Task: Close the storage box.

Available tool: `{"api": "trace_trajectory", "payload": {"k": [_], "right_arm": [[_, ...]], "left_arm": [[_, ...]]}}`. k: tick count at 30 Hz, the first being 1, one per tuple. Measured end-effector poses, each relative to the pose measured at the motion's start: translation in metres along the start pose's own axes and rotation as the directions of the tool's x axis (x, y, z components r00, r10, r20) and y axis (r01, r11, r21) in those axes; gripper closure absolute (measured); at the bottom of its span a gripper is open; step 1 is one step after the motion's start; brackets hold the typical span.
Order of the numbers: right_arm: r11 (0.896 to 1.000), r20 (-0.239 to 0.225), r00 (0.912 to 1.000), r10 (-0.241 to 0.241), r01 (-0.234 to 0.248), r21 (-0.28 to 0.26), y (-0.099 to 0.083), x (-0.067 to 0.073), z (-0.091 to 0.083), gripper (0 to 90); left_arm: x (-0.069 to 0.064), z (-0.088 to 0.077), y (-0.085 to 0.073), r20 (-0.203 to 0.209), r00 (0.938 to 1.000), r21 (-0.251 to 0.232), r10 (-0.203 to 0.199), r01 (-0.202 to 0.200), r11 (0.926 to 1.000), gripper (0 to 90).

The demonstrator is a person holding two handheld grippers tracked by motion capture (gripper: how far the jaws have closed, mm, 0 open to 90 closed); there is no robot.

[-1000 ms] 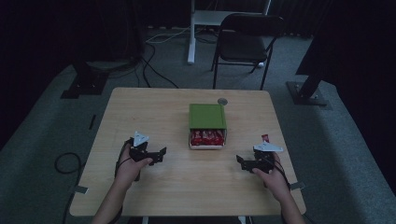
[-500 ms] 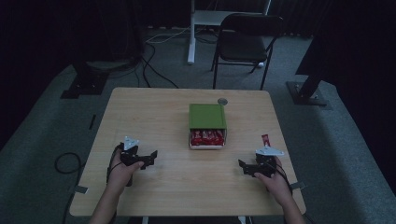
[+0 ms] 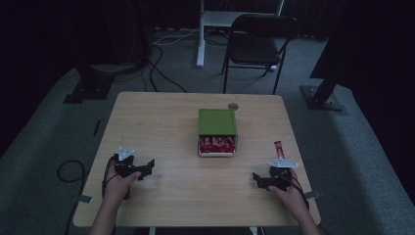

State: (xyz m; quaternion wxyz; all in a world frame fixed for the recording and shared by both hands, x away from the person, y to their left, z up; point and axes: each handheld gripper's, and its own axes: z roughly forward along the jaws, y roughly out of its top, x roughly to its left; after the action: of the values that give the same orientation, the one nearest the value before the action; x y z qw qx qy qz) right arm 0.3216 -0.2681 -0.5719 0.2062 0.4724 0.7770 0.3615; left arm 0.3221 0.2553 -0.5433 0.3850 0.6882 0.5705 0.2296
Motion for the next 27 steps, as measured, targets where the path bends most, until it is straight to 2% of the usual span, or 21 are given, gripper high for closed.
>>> {"api": "trace_trajectory", "payload": {"k": [1,6,13,27], "right_arm": [[1.0,0.002,1.0,0.001,-0.001,0.0,0.0,0.0,0.0,10.2],[1.0,0.01,0.9999,-0.01,0.009,0.026,-0.001,0.001,0.001,10.2],[0.999,0.013,0.9998,-0.012,0.012,0.032,-0.001,0.002,0.001,10.2],[0.999,0.017,0.9999,-0.004,0.004,0.032,-0.001,0.002,0.001,10.3]], "left_arm": [[0.002,-0.001,-0.001,-0.004,0.9999,-0.003,-0.016,0.016,0.9999,2.6],[0.01,-0.005,-0.004,-0.034,0.9989,0.0,-0.034,0.034,0.9994,2.6],[0.017,-0.009,-0.009,-0.078,0.9962,0.008,-0.039,0.039,0.9992,2.6],[0.025,-0.013,-0.019,-0.163,0.984,0.029,-0.072,0.077,0.9966,2.6]]}}
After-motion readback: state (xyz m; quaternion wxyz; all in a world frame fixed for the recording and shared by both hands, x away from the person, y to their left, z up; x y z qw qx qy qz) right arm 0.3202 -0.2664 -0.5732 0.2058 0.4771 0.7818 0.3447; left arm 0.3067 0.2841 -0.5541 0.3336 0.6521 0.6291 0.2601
